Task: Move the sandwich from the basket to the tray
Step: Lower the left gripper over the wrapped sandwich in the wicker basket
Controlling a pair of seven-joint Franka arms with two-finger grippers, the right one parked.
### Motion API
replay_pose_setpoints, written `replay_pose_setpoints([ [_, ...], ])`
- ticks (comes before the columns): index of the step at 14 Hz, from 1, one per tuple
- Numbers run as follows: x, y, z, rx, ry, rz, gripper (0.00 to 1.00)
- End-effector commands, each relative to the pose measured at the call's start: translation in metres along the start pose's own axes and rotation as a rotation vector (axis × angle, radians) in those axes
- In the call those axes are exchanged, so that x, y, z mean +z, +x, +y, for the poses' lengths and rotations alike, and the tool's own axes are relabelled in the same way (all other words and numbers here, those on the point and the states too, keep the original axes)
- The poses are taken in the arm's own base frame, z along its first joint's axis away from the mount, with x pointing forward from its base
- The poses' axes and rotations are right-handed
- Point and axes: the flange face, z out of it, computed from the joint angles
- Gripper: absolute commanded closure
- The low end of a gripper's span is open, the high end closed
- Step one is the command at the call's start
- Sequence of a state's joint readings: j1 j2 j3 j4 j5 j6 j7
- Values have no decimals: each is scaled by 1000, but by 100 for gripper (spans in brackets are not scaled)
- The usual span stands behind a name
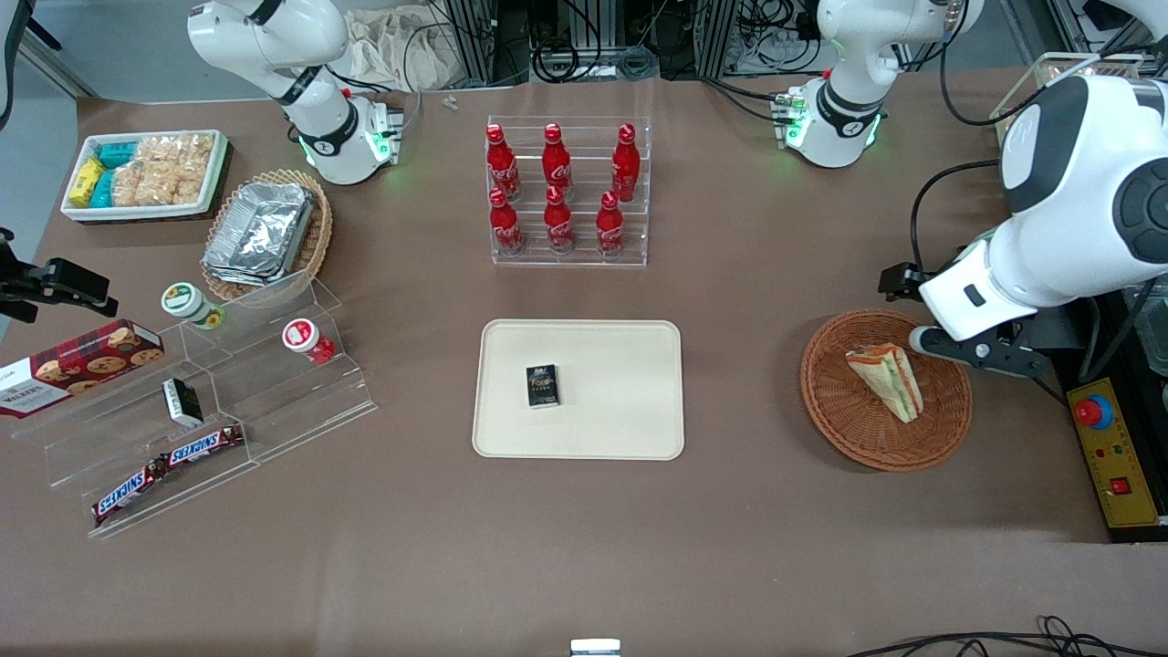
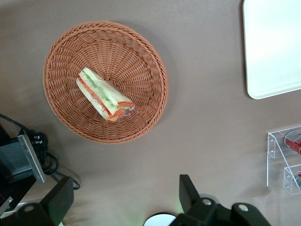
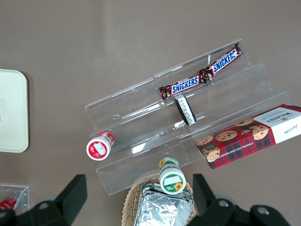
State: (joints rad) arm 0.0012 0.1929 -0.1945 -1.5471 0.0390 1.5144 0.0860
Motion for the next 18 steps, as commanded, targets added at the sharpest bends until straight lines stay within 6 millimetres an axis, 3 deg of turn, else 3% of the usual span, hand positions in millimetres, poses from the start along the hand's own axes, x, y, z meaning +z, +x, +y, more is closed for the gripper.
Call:
replay_pose_setpoints([
  [1,1,4,-14,-12,5,-23,0],
  [4,13,11,-20,-24,1,-46,0],
  [7,46,18,-26,-316,13,-68,0],
  [11,108,3,-61,-555,-5,12,0],
  [13,145,-1,-64,-670,-10,69,0],
  [14,166,-4,-75,-722,-14,103,0],
  [18,220,-6,-77,-927,-28,143,0],
])
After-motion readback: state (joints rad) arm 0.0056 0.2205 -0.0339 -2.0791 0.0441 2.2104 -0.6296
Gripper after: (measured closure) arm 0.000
